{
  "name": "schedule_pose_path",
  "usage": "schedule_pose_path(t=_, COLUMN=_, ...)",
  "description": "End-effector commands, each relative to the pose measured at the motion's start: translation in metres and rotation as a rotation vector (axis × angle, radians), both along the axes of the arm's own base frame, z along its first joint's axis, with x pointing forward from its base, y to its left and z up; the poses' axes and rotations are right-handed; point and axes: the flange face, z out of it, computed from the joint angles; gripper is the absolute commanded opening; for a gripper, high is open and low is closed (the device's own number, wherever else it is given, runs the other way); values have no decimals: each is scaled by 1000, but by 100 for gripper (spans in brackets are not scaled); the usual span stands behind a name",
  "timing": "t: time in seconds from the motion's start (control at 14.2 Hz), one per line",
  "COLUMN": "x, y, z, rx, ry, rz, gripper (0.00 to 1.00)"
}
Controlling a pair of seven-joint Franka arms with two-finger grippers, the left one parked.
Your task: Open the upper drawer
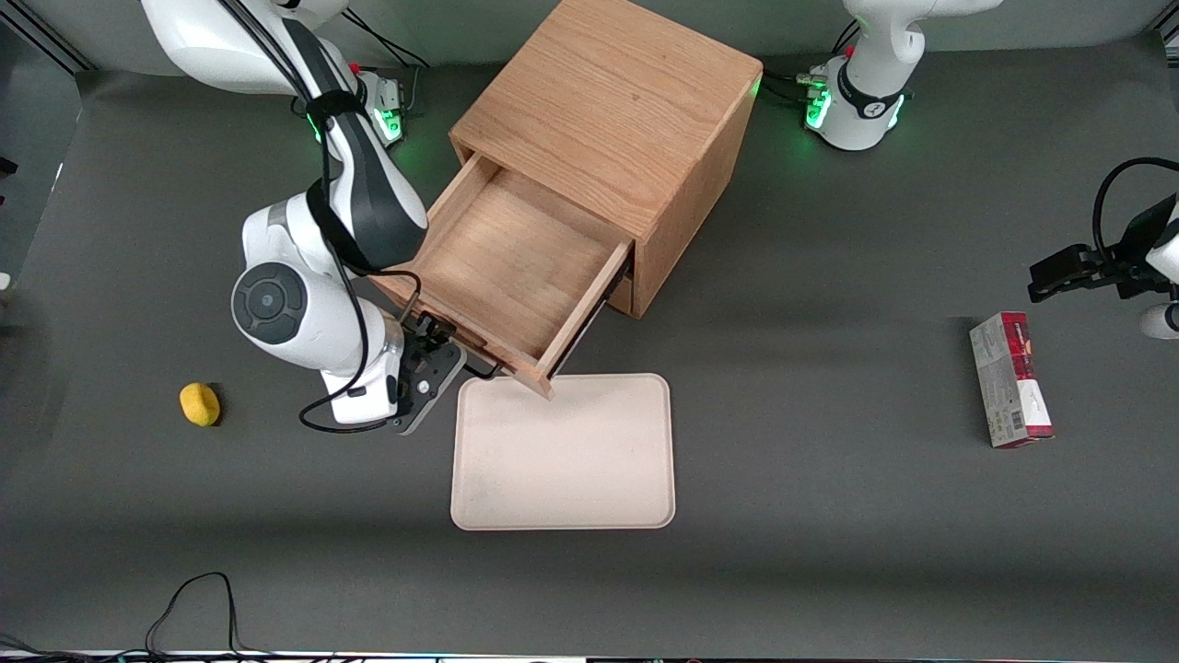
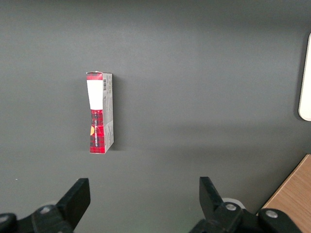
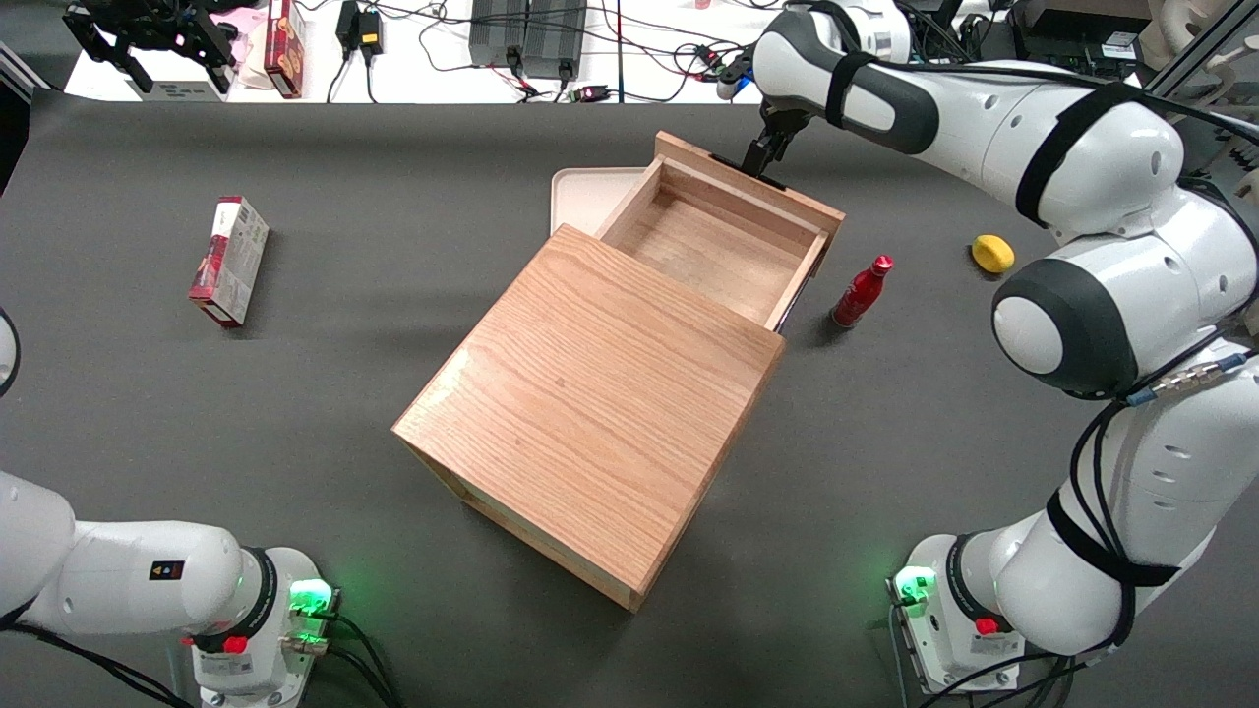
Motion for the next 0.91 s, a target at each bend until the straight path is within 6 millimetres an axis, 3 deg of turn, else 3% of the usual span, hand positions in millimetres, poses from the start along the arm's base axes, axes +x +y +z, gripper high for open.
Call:
schedule_pose_path(t=0.0, x=10, y=1, z=3, rx=6, ry=-5, rz=14, gripper=100)
schedule_pose_path(t=0.42, x=14, y=-5, z=15, rx=12, ry=-25, rz=3, gripper=100)
schedule_pose_path(t=0.63, x=13, y=-5, z=68, rx=19, ry=-31, rz=-12, gripper=100)
schedule_pose_path(t=0.84, x=17, y=-32, z=130, rx=5, ry=-52, rz=-73, gripper=100)
